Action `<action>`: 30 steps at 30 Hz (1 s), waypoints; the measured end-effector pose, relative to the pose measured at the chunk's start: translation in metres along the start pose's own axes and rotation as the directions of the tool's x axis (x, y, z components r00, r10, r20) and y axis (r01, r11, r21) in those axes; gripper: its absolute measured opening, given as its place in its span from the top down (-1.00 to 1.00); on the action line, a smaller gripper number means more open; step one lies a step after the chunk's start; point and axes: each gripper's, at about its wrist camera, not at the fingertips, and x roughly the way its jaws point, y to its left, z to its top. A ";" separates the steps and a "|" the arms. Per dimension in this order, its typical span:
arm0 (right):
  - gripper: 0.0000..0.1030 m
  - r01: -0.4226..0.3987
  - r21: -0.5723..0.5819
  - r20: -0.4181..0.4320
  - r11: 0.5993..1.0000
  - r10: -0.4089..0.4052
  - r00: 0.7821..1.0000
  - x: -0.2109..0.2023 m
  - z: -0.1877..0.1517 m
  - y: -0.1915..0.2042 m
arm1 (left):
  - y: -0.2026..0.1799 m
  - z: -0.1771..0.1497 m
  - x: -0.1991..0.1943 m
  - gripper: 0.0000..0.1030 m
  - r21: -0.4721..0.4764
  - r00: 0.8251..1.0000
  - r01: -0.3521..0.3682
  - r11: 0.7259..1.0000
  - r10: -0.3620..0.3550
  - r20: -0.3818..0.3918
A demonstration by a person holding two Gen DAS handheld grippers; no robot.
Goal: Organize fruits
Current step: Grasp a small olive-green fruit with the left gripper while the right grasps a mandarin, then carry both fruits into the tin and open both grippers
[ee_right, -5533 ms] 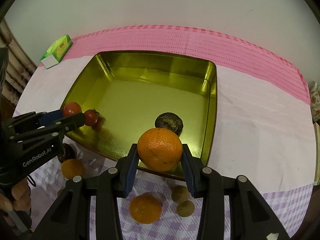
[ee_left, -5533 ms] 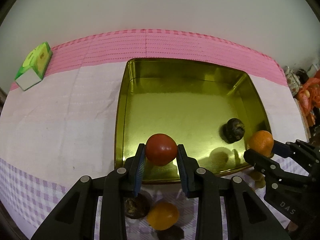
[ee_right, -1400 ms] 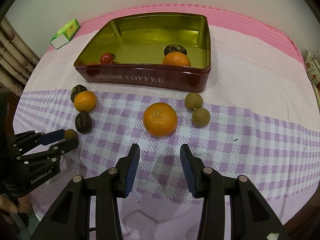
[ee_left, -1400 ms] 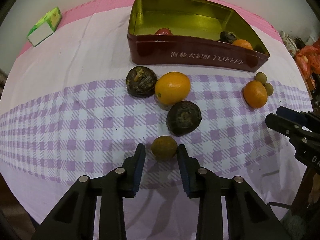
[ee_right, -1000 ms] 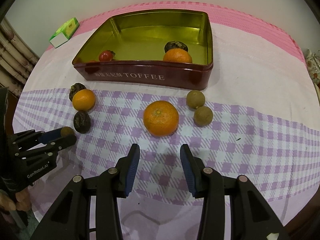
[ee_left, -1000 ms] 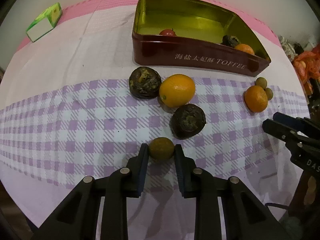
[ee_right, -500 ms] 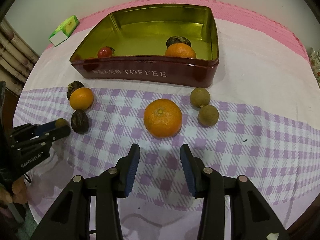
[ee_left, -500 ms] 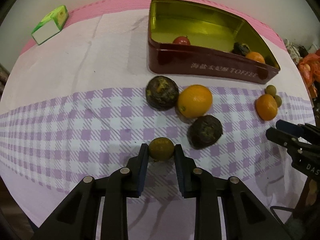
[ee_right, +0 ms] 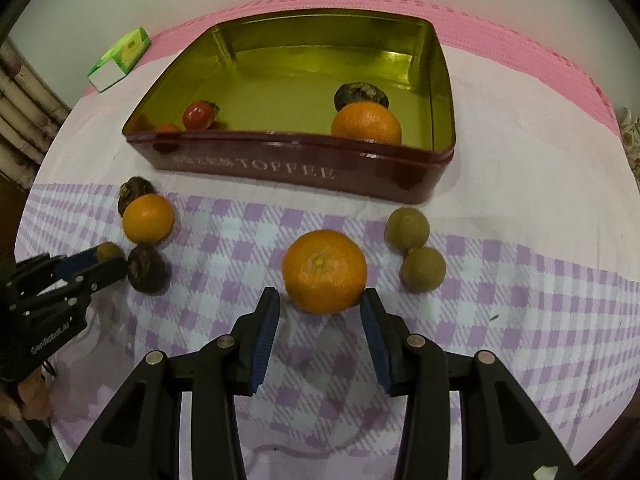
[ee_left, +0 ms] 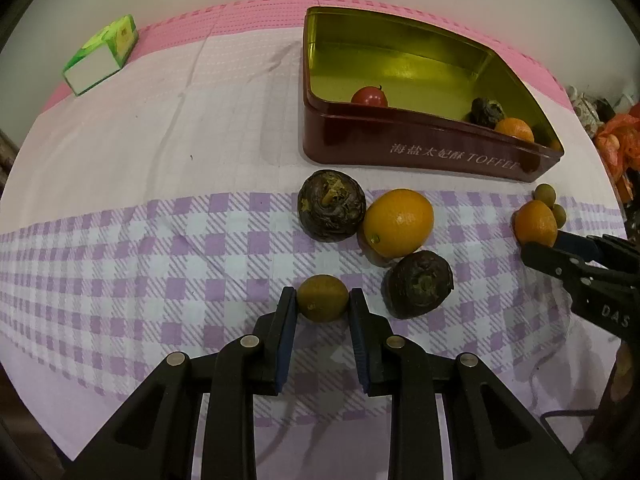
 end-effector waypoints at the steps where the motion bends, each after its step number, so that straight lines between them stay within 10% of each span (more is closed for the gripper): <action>1: 0.21 0.001 0.000 -0.001 1.000 -0.001 1.000 0.001 0.002 0.000 | 0.001 0.000 0.000 0.48 0.001 1.000 0.000 1.000 0.000 0.001; 30: 0.23 0.008 -0.020 -0.003 1.000 -0.008 1.000 0.009 0.014 0.006 | 0.000 0.001 0.000 0.48 0.003 1.000 -0.006 1.000 0.006 -0.002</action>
